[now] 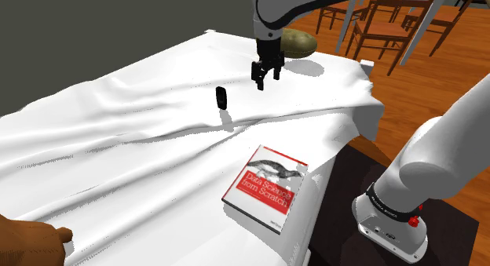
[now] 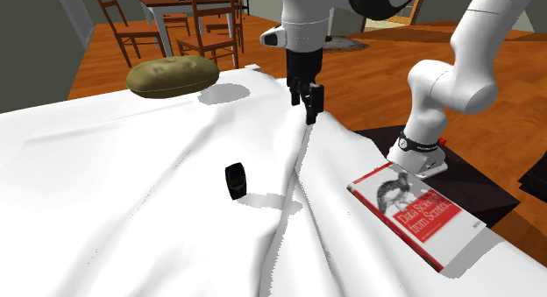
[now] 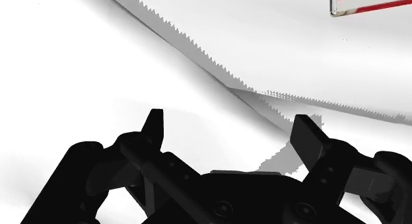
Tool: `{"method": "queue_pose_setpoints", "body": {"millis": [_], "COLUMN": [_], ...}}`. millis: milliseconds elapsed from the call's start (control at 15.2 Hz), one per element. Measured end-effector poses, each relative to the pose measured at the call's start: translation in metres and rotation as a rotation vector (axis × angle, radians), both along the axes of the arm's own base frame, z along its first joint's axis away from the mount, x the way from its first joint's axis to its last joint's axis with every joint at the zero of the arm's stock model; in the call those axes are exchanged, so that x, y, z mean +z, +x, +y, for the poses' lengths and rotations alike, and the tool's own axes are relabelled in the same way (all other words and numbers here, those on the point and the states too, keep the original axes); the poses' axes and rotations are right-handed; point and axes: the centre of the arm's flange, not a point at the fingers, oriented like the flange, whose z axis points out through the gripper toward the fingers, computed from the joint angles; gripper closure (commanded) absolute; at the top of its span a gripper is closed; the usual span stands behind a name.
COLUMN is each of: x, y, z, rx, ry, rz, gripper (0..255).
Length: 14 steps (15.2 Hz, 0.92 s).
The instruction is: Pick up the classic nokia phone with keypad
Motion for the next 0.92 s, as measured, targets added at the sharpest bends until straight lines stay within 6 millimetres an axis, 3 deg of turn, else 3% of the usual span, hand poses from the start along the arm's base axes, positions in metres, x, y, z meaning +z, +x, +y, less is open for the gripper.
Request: {"method": "queue_pose_setpoints", "body": {"millis": [924], "x": [-0.049], "y": [0.157], "z": [0.077], "rx": [0.161], "ry": [0.010], "rz": [-0.010], "gripper": [0]}}
